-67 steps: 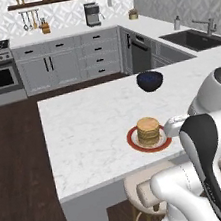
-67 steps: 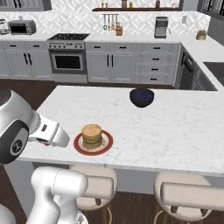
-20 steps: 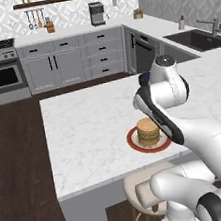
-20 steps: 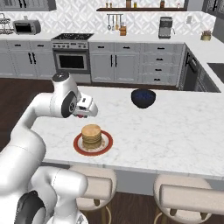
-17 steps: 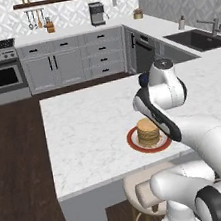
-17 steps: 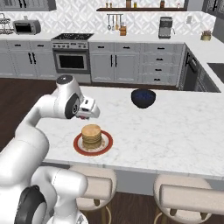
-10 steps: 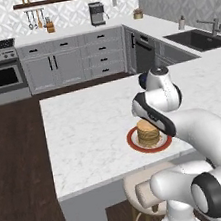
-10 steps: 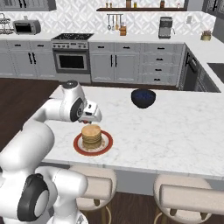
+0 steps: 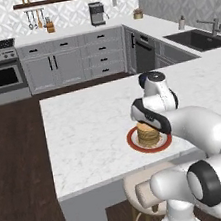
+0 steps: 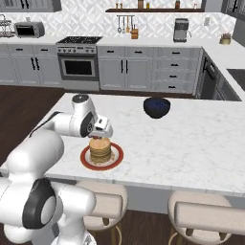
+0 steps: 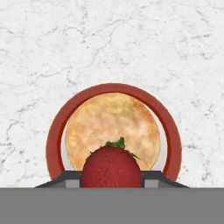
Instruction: Take the strawberry from the fridge and place it on top of the pancake, located on the dining counter.
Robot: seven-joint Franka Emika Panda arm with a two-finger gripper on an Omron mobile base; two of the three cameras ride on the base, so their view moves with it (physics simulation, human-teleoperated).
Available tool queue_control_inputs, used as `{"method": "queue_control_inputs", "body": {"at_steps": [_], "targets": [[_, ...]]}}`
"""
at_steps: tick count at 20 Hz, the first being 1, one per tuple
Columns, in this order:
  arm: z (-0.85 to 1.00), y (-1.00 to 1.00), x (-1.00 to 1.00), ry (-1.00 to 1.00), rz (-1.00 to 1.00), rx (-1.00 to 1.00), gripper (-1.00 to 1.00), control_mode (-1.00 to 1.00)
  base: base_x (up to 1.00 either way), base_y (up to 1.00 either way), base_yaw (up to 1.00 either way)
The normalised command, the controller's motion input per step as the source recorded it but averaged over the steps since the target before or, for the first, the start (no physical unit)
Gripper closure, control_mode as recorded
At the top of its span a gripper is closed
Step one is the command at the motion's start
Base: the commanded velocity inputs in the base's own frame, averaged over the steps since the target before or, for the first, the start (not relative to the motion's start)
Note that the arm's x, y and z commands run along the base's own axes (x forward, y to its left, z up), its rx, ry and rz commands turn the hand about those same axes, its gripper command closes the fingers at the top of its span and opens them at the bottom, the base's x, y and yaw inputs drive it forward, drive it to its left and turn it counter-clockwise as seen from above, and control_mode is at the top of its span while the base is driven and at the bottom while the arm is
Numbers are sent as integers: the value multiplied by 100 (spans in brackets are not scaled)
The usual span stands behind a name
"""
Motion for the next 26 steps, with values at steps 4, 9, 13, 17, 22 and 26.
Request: {"method": "queue_control_inputs", "body": {"at_steps": [4, 9, 13, 17, 22, 26], "targets": [[-10, 0, 44, 0, 0, 0, 100, -100, 0, 0, 0], [-14, -1, 31, 0, 0, 0, 100, -100, 0, 0, 0], [-19, -6, -6, 0, 0, 0, 100, -100, 0, 0, 0], [-14, 0, -22, 0, 0, 0, 100, -100, 0, 0, 0], [-11, 0, -4, 0, 0, 0, 100, -100, 0, 0, 0], [-6, 0, 0, 0, 0, 0, 100, -100, 0, 0, 0]]}}
